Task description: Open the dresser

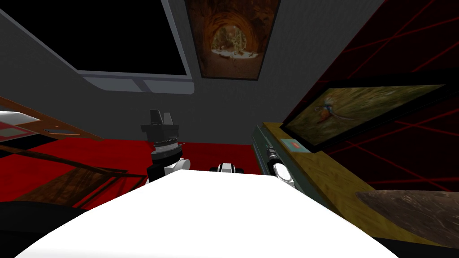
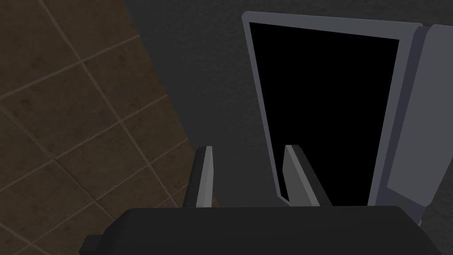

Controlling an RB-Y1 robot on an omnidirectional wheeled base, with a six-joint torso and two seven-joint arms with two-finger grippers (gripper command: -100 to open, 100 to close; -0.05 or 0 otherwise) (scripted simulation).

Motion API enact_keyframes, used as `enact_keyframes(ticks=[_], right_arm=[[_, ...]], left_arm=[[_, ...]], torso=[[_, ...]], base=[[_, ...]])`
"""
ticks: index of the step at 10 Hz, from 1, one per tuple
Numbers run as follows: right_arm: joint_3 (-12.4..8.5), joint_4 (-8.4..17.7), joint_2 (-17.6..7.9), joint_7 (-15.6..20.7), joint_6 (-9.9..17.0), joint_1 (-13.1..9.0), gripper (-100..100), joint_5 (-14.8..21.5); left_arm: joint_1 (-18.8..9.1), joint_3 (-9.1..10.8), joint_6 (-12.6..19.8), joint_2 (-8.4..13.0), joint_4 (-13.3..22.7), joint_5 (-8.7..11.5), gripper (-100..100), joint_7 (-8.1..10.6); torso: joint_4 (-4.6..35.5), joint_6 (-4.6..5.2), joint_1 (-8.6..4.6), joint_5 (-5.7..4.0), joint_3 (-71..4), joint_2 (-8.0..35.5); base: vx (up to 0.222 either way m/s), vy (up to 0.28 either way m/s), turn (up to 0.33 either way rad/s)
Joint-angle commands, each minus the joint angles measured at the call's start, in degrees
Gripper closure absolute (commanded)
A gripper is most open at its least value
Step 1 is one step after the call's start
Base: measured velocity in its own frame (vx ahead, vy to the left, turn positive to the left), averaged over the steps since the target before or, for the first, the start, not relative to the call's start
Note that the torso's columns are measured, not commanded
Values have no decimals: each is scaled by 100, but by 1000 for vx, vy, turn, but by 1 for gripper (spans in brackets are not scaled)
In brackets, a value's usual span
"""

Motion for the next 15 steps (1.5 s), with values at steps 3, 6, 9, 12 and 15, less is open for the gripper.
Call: enact_keyframes(ticks=[3, 6, 9, 12, 15], right_arm=[[233, -74, -104, 839, 339, -154, 100, -1017], [645, -43, -245, 1338, 697, -209, 100, -1931], [511, -43, -236, 1648, 697, -209, 100, -2029], [422, -43, -180, 1648, 654, -209, 100, -2029], [789, -12, -368, 2252, 1055, -263, 100, -2626]], left_arm=[[0, 0, 0, 0, 0, 0, 0, 0], [-1, 0, 0, 0, 0, 0, 0, 0], [0, 0, 0, 0, 0, 0, 0, 0], [0, 0, 0, 0, 0, 0, 0, 0], [-1, 0, 0, 0, 0, 0, 0, 0]], torso=[[1, -3, 9, 3, 0, -2], [2, -4, 5, -1, 5, 6], [2, 2, -2, 0, 0, -1], [2, 2, 6, 0, 5, 9], [3, -9, 11, 0, 5, 5]], base=[[-15, 8, 16], [-22, 14, -3], [0, 0, 0], [1, 0, 1], [-22, 11, 0]])
